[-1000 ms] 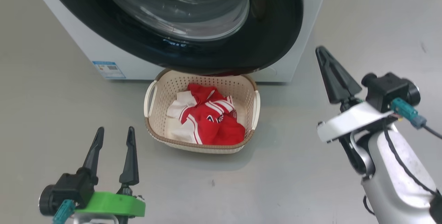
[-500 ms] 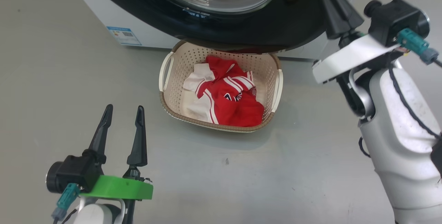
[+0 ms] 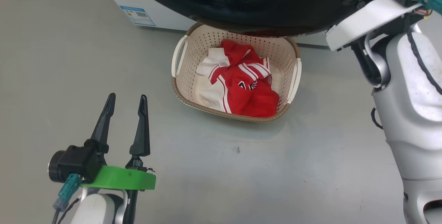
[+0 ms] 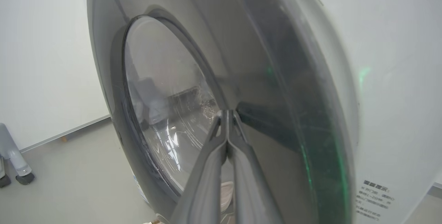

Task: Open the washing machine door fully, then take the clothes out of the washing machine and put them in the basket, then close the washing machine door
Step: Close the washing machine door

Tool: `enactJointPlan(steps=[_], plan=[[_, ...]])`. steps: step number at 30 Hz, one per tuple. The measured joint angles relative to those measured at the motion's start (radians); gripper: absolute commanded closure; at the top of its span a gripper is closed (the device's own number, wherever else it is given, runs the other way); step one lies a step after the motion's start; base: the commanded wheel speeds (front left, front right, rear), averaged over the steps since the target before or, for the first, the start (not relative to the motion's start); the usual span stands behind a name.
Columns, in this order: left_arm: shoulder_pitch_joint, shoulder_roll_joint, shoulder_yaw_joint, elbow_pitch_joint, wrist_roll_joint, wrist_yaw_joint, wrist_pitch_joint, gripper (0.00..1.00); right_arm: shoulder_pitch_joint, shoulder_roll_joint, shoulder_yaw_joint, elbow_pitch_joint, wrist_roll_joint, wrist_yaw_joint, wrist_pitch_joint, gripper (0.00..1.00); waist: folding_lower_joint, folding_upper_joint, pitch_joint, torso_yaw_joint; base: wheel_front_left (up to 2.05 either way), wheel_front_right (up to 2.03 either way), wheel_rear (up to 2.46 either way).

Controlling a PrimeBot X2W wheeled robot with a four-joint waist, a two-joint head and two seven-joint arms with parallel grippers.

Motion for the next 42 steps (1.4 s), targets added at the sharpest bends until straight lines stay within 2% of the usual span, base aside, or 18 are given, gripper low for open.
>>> enactJointPlan(steps=[13, 25, 34, 42], plan=[[-0.036, -0.006, -0.023, 0.007, -0.012, -0.008, 0.000, 0.00, -0.163, -0.043, -0.034, 0.081, -0.020, 0.000, 0.011, 1.00, 0.0000, 0.0000, 0.051, 0.033, 0.00, 0.00, 0.00], [-0.065, -0.010, -0.016, 0.007, -0.018, -0.008, -0.003, 0.00, -0.227, -0.032, -0.061, 0.159, -0.010, -0.001, -0.015, 1.00, 0.0000, 0.0000, 0.070, 0.055, 0.00, 0.00, 0.00], [-0.072, -0.011, -0.007, 0.023, -0.019, -0.007, -0.003, 0.00, -0.217, -0.025, -0.023, 0.185, -0.008, 0.000, -0.068, 1.00, 0.0000, 0.0000, 0.060, 0.053, 0.00, 0.00, 0.00], [-0.071, -0.012, 0.015, 0.043, -0.013, 0.001, -0.003, 0.00, -0.071, 0.007, 0.017, 0.179, 0.012, 0.009, -0.142, 1.00, 0.0000, 0.0000, 0.025, 0.032, 0.00, 0.00, 0.00]])
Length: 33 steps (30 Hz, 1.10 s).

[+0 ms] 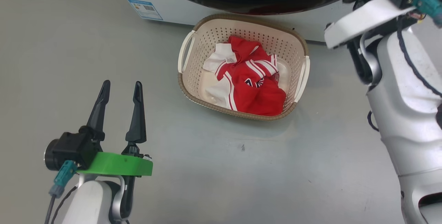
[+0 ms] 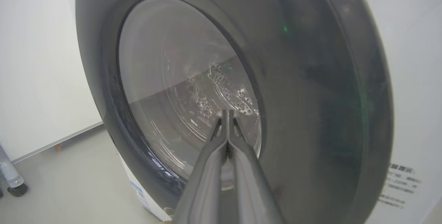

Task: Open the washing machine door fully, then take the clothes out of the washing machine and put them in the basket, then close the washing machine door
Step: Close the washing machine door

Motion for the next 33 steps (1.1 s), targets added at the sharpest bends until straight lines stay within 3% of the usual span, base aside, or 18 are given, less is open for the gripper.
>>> enactJointPlan(steps=[9, 10, 12, 19, 33], plan=[[0.008, 0.000, 0.021, 0.025, 0.019, -0.002, 0.000, 0.00, 0.170, -0.002, -0.003, -0.025, 0.014, 0.000, -0.040, 1.00, 0.0000, 0.0000, -0.063, -0.044, 0.00, 0.00, 0.00], [0.012, 0.000, 0.021, 0.029, 0.024, -0.007, 0.000, 0.00, 0.191, -0.002, -0.009, -0.026, 0.019, 0.000, -0.042, 0.83, 0.0000, 0.0000, -0.072, -0.050, 0.00, 0.00, 0.00], [0.019, 0.002, 0.021, 0.035, 0.030, -0.010, 0.000, 0.00, 0.233, -0.002, -0.022, -0.026, 0.026, -0.003, -0.049, 0.00, 0.0000, 0.0000, -0.090, -0.062, 0.00, 0.00, 0.00], [0.072, 0.017, 0.039, 0.060, 0.043, -0.011, 0.000, 0.00, 0.372, 0.016, -0.074, -0.027, 0.059, -0.046, -0.058, 0.00, 0.0000, 0.0000, -0.156, -0.106, 0.00, 0.00, 0.00], [0.150, 0.038, 0.037, 0.090, 0.053, -0.023, 0.000, 0.00, 0.602, 0.026, -0.085, -0.078, 0.079, -0.073, -0.058, 0.00, 0.0000, 0.0000, -0.279, -0.191, 0.00, 0.00, 0.00]])
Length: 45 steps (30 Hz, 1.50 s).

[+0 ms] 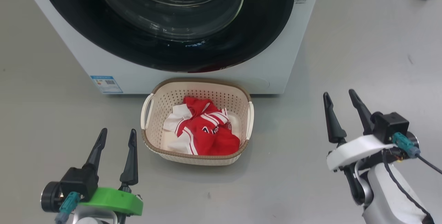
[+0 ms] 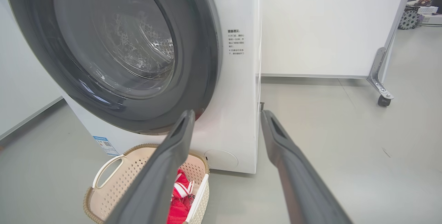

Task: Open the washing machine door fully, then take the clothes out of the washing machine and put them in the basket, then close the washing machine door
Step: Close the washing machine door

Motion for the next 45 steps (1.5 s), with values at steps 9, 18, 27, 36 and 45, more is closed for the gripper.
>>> enactJointPlan(steps=[9, 18, 27, 36, 45], plan=[[0.043, 0.000, -0.010, 0.022, 0.000, -0.005, 0.000, 0.00, 0.119, -0.009, -0.004, -0.032, 0.000, -0.012, -0.002, 0.00, 0.0000, 0.0000, -0.073, -0.040, 0.00, 0.00, 0.00], [0.080, 0.000, -0.014, 0.025, -0.001, -0.005, 0.000, 0.00, 0.197, -0.008, -0.010, -0.077, 0.005, -0.026, -0.002, 0.00, 0.0000, 0.0000, -0.120, -0.064, 0.00, 0.00, 0.00], [0.102, 0.000, -0.011, 0.023, -0.005, -0.004, 0.000, 0.00, 0.242, -0.011, -0.016, -0.127, 0.008, -0.037, -0.001, 0.00, 0.0000, 0.0000, -0.140, -0.064, 0.00, 0.00, 0.00], [0.112, 0.004, -0.013, 0.017, -0.005, -0.004, 0.002, 0.00, 0.273, -0.017, -0.019, -0.168, 0.008, -0.052, 0.002, 0.00, 0.0000, 0.0000, -0.148, -0.058, 0.00, 0.00, 0.00], [0.113, 0.009, -0.015, 0.007, -0.005, -0.004, 0.004, 0.00, 0.287, -0.021, -0.020, -0.201, 0.008, -0.062, 0.012, 0.00, 0.0000, 0.0000, -0.148, -0.055, 0.00, 0.00, 0.00]])
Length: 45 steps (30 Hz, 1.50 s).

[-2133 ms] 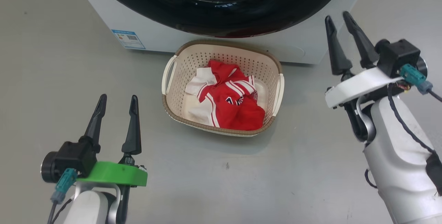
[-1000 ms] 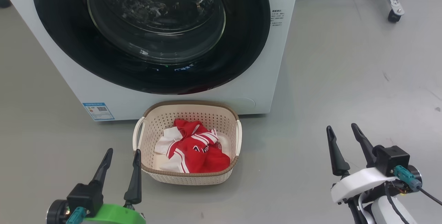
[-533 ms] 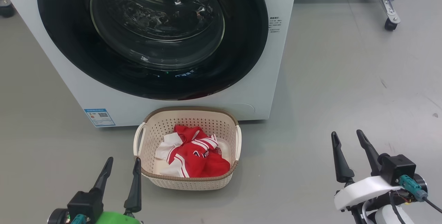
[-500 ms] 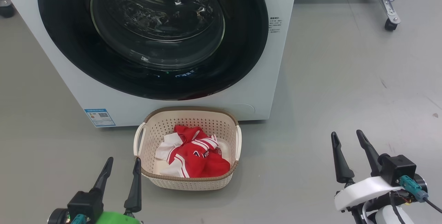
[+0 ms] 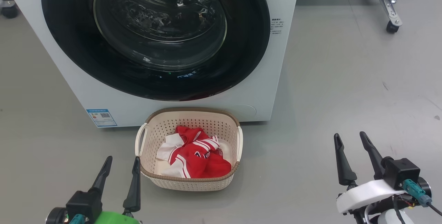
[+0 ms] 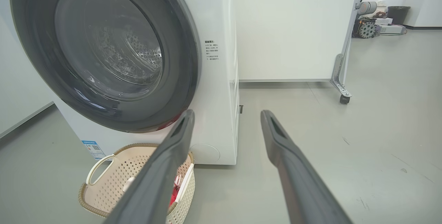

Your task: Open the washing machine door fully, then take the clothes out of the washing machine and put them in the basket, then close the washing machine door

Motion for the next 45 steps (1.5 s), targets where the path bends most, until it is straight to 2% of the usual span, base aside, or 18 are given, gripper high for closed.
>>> enactJointPlan(steps=[20, 21, 30, 45], plan=[[0.001, 0.000, 0.000, -0.012, 0.000, 0.001, 0.000, 0.00, 0.028, -0.009, -0.001, -0.059, 0.000, -0.016, 0.030, 0.00, 0.0000, 0.0000, -0.003, 0.002, 0.00, 0.00, 0.00], [0.001, 0.000, 0.000, -0.012, 0.000, 0.002, 0.000, 1.00, 0.030, -0.009, -0.001, -0.062, 0.000, -0.016, 0.030, 1.00, 0.0000, 0.0000, -0.003, 0.002, 0.00, 0.00, 0.00], [0.015, -0.012, -0.006, 0.033, -0.025, 0.000, 0.001, 1.00, 0.057, 0.014, 0.004, -0.020, 0.027, -0.010, 0.031, 1.00, 0.0000, 0.0000, -0.004, 0.001, 0.00, 0.00, 0.00], [0.014, -0.015, 0.027, 0.034, -0.247, -0.010, 0.053, 1.00, 0.055, 0.026, -0.037, -0.017, 0.237, 0.012, 0.070, 1.00, 0.0000, 0.0000, -0.007, -0.007, 0.00, 0.00, 0.00]])
